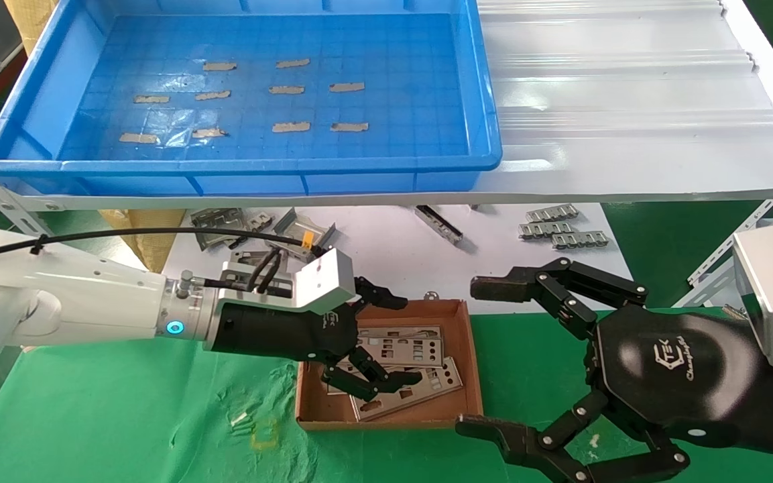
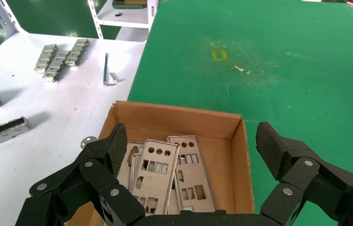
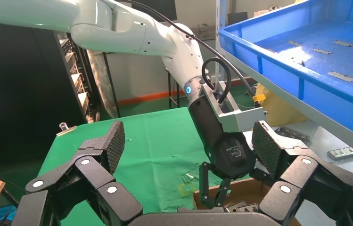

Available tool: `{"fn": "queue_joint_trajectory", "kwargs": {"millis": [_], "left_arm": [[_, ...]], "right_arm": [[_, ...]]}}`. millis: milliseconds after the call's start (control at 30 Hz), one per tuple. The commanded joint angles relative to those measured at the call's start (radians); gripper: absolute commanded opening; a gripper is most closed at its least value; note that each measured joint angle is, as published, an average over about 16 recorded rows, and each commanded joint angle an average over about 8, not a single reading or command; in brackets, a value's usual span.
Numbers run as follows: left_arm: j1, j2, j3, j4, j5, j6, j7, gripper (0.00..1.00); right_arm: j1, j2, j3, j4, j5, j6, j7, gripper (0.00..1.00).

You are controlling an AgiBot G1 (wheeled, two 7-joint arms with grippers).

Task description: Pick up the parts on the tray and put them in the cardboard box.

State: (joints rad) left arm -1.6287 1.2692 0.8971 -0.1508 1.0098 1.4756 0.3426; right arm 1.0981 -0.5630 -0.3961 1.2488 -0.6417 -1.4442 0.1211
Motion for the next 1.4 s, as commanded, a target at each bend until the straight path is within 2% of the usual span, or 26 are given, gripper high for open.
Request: {"fn": "queue_joint_trajectory", "kwargs": {"millis": [33, 1400], "left_arm": [[0.002, -0.002, -0.002, -0.005, 0.000, -0.003, -0.003, 1.00], [0.388, -0.460, -0.432, -0.793, -0.195, 0.013, -0.371, 1.00]], "right_arm": [[0.000, 0.000, 0.000, 0.000, 0.000, 0.000, 0.000, 1.00], [0.000, 0.000, 0.000, 0.000, 0.000, 0.000, 0.000, 1.00]]}}
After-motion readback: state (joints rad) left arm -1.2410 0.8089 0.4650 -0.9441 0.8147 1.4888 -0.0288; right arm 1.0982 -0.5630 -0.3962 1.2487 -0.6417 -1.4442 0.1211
